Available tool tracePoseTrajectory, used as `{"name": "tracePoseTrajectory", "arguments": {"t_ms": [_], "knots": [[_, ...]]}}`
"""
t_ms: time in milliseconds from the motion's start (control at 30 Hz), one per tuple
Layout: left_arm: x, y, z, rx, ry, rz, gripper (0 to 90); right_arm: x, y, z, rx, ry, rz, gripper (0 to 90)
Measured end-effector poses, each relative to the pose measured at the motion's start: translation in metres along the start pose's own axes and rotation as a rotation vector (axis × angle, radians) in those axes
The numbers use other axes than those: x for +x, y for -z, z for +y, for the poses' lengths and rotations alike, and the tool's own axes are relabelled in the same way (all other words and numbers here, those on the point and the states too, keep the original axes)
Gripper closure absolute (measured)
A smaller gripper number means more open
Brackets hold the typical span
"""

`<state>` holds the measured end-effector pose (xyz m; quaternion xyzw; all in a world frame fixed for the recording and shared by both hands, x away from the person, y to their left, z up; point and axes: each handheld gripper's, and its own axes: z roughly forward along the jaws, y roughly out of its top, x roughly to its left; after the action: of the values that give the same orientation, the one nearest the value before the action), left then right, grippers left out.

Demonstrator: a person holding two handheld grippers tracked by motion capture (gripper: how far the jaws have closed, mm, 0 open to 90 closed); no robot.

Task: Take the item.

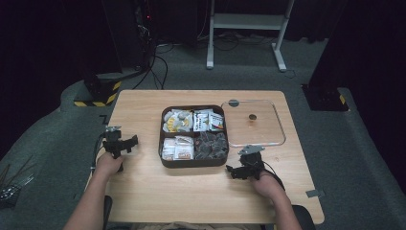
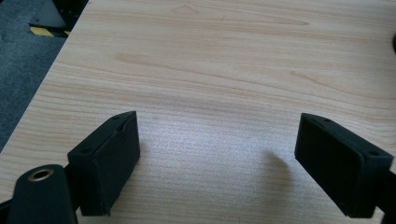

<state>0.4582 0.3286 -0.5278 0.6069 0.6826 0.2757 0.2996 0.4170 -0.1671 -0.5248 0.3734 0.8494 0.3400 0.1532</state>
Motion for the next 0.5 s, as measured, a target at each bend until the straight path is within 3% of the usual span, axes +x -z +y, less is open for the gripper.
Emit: {"name": "tracePoseTrajectory", "arguments": {"t_ms": [500], "knots": [[0.0013,-0.001,0.001,-0.014,0.038,-0.005,14.0,-0.0001,0.0,0.0,0.0,0.001,0.0,7.9]]}}
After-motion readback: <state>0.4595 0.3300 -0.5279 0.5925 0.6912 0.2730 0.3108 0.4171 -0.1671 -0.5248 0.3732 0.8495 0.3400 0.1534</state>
